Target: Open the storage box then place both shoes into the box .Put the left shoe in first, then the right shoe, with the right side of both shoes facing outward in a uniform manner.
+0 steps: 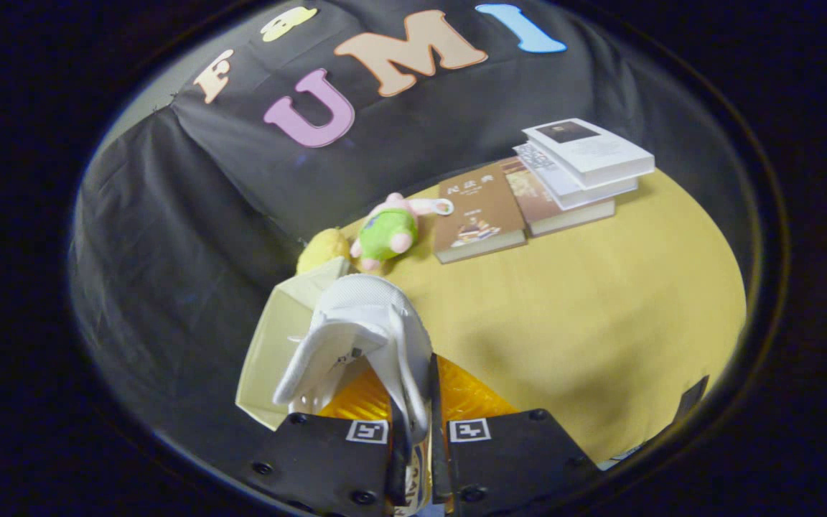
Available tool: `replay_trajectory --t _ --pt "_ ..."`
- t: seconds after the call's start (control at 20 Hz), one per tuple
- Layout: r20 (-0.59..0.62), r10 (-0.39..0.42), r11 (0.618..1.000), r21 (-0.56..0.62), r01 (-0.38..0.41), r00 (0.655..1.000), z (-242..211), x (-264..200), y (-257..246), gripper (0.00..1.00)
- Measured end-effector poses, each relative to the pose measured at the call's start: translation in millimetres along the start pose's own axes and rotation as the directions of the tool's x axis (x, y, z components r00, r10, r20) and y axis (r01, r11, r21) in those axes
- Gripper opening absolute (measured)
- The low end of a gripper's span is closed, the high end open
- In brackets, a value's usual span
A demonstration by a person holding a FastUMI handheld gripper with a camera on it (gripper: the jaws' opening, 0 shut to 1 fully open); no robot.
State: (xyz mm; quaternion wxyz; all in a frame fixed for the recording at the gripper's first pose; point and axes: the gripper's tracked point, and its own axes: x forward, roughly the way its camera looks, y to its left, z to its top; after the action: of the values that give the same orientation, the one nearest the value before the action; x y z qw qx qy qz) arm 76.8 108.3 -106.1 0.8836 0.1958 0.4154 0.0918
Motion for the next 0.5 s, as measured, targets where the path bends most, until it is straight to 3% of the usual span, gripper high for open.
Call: replay_trajectory --t 0.2,0.5 --pt "-0.041 0.059 0.998 -0.007 -0.060 0.997 -1.4 9.1 53.3 0.17" --pt "-0.078 0.079 0.996 -0.034 -0.081 0.994 -11.9 57.9 112.7 0.17"
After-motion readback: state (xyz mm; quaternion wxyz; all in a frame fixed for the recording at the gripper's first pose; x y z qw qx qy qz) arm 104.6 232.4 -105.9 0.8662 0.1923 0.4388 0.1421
